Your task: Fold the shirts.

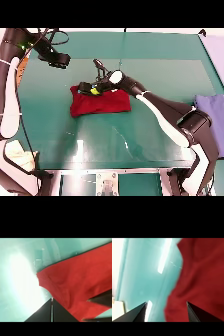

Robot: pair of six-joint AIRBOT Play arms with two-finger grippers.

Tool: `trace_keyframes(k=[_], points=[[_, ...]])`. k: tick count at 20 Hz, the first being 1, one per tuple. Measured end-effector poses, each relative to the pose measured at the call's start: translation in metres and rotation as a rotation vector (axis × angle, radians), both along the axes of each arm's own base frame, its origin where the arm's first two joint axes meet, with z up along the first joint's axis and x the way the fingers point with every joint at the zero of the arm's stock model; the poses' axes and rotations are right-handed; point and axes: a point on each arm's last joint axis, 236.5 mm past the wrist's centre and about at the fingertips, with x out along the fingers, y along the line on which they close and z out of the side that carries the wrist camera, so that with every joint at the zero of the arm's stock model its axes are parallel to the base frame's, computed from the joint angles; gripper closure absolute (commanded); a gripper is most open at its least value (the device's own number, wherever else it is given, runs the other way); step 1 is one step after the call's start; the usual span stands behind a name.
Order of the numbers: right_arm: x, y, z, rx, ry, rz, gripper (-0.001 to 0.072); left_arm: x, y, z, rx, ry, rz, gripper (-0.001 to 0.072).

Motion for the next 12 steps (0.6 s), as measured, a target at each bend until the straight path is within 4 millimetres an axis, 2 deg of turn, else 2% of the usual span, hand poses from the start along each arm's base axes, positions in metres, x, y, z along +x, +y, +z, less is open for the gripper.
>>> trace_keyframes(k=[2, 3, 6, 8, 10, 12], points=[[0.021, -0.042, 0.005, -0.033, 0.012, -0.019, 0.0151, 0.0, 0.005, -0.001, 0.017, 0.0, 0.006, 0.0686], [0.031, -0.069, 0.008, -0.055, 0.023, -0.031, 0.0151, 0.0, 0.007, -0.001, 0.02, 0.0, 0.008, 0.0686], [0.057, -0.163, 0.004, -0.14, 0.076, -0.091, 0.0151, 0.001, 0.009, -0.001, 0.033, -0.002, 0.009, 0.0686], [0.06, -0.22, -0.008, -0.179, 0.149, -0.135, 0.0151, 0.002, 0.014, -0.002, 0.051, -0.004, 0.015, 0.0686], [0.053, -0.256, -0.027, -0.204, 0.228, -0.167, 0.0151, 0.002, 0.015, -0.002, 0.058, -0.005, 0.017, 0.0686], [0.037, -0.268, -0.049, -0.212, 0.306, -0.174, 0.0151, 0.002, 0.015, -0.002, 0.059, -0.005, 0.017, 0.0686]])
